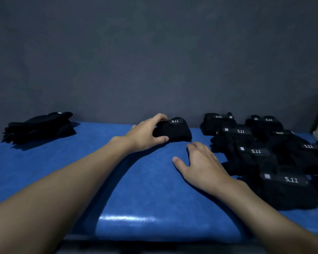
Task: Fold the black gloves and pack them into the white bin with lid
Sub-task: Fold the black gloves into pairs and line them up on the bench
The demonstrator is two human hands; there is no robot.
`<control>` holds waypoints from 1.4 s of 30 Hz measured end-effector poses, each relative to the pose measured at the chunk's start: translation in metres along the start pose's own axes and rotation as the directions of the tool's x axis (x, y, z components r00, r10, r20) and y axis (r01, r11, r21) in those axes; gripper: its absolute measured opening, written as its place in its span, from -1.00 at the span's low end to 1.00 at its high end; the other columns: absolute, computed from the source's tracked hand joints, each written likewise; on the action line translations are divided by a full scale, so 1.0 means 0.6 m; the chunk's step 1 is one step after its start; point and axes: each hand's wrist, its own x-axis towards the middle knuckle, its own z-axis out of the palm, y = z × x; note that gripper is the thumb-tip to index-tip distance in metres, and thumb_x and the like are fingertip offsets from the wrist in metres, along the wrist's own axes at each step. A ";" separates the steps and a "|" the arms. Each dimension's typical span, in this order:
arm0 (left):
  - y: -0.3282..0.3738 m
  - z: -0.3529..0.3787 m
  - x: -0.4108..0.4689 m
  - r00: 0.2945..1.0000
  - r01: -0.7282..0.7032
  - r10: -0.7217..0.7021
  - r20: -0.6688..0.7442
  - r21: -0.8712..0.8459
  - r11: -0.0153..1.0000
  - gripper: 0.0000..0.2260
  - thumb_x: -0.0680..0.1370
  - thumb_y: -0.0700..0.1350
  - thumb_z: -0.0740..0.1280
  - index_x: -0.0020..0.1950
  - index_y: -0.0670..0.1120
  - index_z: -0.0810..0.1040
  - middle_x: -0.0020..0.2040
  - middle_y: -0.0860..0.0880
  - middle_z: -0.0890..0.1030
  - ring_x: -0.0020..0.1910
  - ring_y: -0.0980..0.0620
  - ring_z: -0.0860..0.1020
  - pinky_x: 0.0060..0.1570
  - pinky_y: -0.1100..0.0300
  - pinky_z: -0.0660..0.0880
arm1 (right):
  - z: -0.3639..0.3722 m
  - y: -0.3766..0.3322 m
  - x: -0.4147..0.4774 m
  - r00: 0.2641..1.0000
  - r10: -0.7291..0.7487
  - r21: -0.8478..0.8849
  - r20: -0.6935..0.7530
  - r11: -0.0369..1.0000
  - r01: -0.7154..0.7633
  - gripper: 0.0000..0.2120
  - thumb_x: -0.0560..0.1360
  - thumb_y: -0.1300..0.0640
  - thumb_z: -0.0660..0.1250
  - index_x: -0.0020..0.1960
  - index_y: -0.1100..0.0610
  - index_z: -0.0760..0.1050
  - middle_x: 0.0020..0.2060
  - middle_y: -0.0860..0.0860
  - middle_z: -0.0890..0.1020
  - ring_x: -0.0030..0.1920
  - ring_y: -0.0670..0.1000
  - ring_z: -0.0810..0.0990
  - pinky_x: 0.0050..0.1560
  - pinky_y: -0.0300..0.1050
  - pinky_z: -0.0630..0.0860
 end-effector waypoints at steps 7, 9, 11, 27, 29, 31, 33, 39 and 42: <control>-0.019 0.018 0.066 0.998 -0.066 0.067 0.014 -0.037 0.997 -0.53 0.45 0.12 0.45 0.27 0.20 0.32 0.14 0.16 0.53 0.16 0.05 0.52 0.23 -0.08 0.46 | 0.012 -0.001 0.011 1.000 0.026 -0.043 0.011 0.999 -0.026 -0.27 0.56 -0.33 0.04 0.53 0.16 0.18 0.54 0.09 0.17 0.55 0.07 0.06 0.54 -0.01 0.02; -0.022 0.023 0.080 0.996 -0.087 0.088 0.013 -0.051 0.995 -0.53 0.48 0.04 0.47 0.30 0.13 0.35 0.15 0.10 0.54 0.15 0.03 0.53 0.22 -0.01 0.47 | 0.014 0.001 0.011 1.000 0.022 -0.039 0.005 0.999 -0.022 -0.26 0.56 -0.33 0.03 0.53 0.16 0.17 0.54 0.09 0.16 0.55 0.06 0.05 0.55 0.00 0.01; -0.022 0.027 0.090 0.994 -0.104 0.105 0.016 -0.062 0.993 -0.54 0.49 -0.01 0.47 0.32 0.06 0.37 0.14 0.06 0.56 0.13 0.02 0.53 0.20 0.07 0.47 | 0.014 0.002 0.009 1.000 0.020 -0.041 -0.001 0.999 -0.020 -0.26 0.56 -0.33 0.03 0.54 0.16 0.17 0.54 0.08 0.16 0.55 0.05 0.05 0.55 0.00 0.01; -0.023 0.001 0.063 0.999 -0.030 0.027 -0.023 -0.170 0.985 -0.48 0.50 0.01 0.48 0.39 0.09 0.34 0.30 -0.03 0.46 0.29 0.05 0.47 0.27 0.17 0.40 | 0.013 -0.001 0.010 1.000 0.023 -0.046 0.014 0.999 -0.022 -0.34 0.56 -0.30 0.04 0.46 0.14 0.28 0.51 0.10 0.22 0.52 0.09 0.11 0.53 0.04 0.04; -0.020 -0.015 0.036 0.999 -0.009 0.004 -0.033 -0.162 0.987 -0.49 0.50 0.04 0.47 0.38 0.11 0.34 0.30 -0.02 0.46 0.29 0.04 0.47 0.29 0.12 0.42 | 0.011 -0.006 0.012 0.999 0.032 -0.042 0.013 0.999 -0.032 -0.37 0.55 -0.29 0.05 0.43 0.13 0.32 0.47 0.10 0.27 0.49 0.10 0.16 0.51 0.05 0.06; -0.018 -0.036 0.002 0.998 0.006 -0.015 -0.057 -0.155 0.988 -0.51 0.49 0.06 0.47 0.35 0.13 0.36 0.26 0.01 0.49 0.28 0.07 0.49 0.29 0.11 0.43 | 0.010 -0.024 0.016 1.000 0.026 -0.016 0.000 1.000 -0.026 -0.39 0.56 -0.28 0.06 0.41 0.12 0.34 0.42 0.08 0.33 0.46 0.11 0.21 0.48 0.05 0.09; -0.017 -0.062 -0.035 0.996 0.032 -0.043 -0.080 -0.135 0.990 -0.53 0.48 0.09 0.47 0.33 0.13 0.39 0.22 0.03 0.52 0.25 0.11 0.50 0.25 0.17 0.41 | 0.011 -0.052 0.019 1.000 -0.001 0.018 -0.008 1.000 0.001 -0.41 0.56 -0.27 0.08 0.41 0.11 0.34 0.39 0.06 0.36 0.43 0.11 0.24 0.46 0.05 0.11; -0.034 -0.155 -0.166 0.973 0.134 -0.140 -0.185 -0.043 0.990 -0.62 0.50 0.06 0.46 0.28 0.07 0.49 0.13 0.08 0.59 0.19 0.16 0.51 0.17 0.19 0.41 | 0.022 -0.174 0.029 0.989 -0.144 0.133 -0.040 0.980 0.148 -0.48 0.56 -0.20 0.15 0.42 0.05 0.33 0.36 0.07 0.41 0.40 0.12 0.30 0.43 0.06 0.19; -0.059 -0.196 -0.229 0.949 0.172 -0.144 -0.282 0.075 0.982 -0.72 0.53 0.01 0.44 0.21 -0.01 0.57 0.11 0.10 0.61 0.14 0.12 0.53 0.18 0.16 0.46 | 0.031 -0.249 0.030 0.963 -0.267 0.188 -0.045 0.944 0.271 -0.52 0.57 -0.15 0.17 0.43 0.03 0.31 0.36 0.05 0.40 0.40 0.11 0.29 0.41 0.03 0.18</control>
